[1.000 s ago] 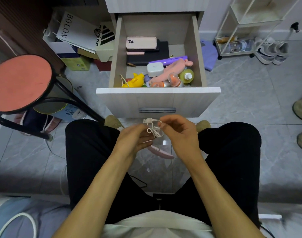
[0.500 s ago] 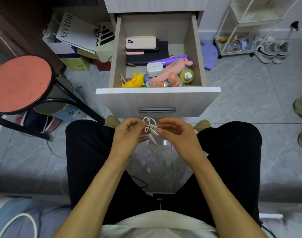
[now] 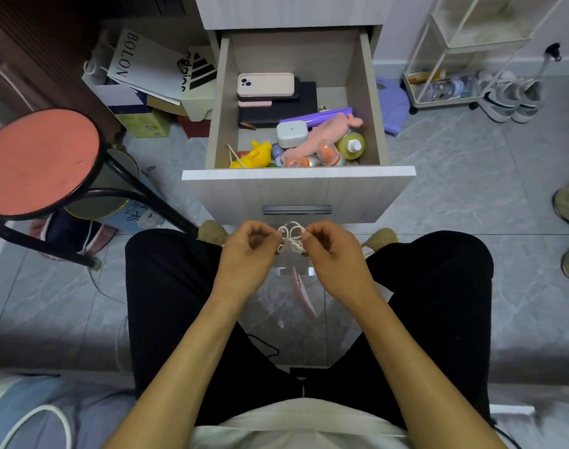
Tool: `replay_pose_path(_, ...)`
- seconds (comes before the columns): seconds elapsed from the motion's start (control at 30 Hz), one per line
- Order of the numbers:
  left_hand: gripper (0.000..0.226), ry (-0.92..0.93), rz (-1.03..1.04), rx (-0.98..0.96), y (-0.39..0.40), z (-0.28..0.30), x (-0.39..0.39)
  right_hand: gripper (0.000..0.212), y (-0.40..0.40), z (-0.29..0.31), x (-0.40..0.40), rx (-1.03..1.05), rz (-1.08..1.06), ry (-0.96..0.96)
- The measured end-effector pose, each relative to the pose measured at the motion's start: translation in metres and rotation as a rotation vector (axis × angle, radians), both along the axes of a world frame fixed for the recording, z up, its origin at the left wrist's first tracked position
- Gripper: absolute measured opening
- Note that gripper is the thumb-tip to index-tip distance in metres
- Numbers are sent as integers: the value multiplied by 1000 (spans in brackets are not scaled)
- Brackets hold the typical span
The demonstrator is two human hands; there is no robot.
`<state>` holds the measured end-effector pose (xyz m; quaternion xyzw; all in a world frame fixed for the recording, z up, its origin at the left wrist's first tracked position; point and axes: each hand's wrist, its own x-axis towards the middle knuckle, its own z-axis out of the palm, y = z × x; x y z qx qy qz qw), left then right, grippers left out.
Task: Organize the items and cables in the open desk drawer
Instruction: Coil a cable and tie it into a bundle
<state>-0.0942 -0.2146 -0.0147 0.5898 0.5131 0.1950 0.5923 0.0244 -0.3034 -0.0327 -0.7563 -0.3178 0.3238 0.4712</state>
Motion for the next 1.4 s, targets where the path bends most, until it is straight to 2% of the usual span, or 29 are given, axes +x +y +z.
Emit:
replay_pose_path(0.13,10,46,-154,277,7,10,3,9,1,1,4,-27,96,-185)
replay_pose_path(0.27,6,225,-286,336,13,13,7,12,2,7,10,-53,153,-251)
replay_pose_path(0.4,5,202,-298,397,12,11,7,13,3,12,13,-57,182,-321)
replay_pose_path(0.73,8,122,-212,381,9,9,3,25,15,19,18,-170,256,-484)
replay_pose_path(0.83,12,86,-180,272,9,12,6,25,18,17,17,-187,242,-589)
replay_pose_path(0.93,18,5,8,-21,10,10,11,15,16,19,15,-43,74,-480)
replay_pose_path(1.0,22,-53,102,-181,8,10,16,6,14,20,13,93,-40,-269)
replay_pose_path(1.1,20,-82,119,-252,6,8,20,6,12,19,8,182,-38,100)
replay_pose_path(1.17,21,-78,100,-229,6,7,18,9,10,16,9,124,49,206)
replay_pose_path(1.3,19,-62,16,-108,6,6,8,25,8,12,15,-23,192,102)
replay_pose_path(1.4,15,-82,29,-156,10,4,5,13,8,8,19,19,220,-144)
